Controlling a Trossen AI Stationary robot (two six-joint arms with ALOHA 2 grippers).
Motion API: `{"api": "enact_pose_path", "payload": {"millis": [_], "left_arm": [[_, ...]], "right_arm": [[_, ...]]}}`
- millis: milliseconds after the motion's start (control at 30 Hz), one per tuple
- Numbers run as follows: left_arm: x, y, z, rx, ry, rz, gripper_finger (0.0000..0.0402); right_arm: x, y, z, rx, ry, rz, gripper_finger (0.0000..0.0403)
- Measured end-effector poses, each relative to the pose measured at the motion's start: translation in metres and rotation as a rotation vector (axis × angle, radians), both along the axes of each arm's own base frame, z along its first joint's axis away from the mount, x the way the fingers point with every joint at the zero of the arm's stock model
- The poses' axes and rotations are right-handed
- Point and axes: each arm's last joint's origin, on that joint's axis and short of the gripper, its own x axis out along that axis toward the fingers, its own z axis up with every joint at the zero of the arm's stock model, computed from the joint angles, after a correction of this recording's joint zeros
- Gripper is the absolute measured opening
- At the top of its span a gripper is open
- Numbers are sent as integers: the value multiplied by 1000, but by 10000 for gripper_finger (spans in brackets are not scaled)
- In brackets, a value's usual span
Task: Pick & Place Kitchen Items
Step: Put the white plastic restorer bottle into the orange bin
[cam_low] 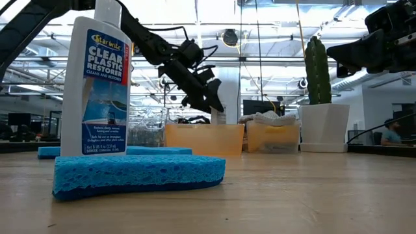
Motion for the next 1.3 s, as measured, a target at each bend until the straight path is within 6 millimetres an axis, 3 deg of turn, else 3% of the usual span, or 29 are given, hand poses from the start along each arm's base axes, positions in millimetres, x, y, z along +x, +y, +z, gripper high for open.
{"api": "enact_pose_path", "payload": {"millis": [333,567,867,1300], "left_arm": [[-23,-14,45,0,25,16,275],[-54,-45,89,-55,81,5,277],[-91,-110,134,-156,149,-63,278],[-108,-230,158,-151,236,-317,278]], "right_arm": [[0,0,0,0,0,-1,0],[0,0,0,0,0,0,0],[0,0,0,0,1,0,0],[0,0,0,0,0,0,0]]}}
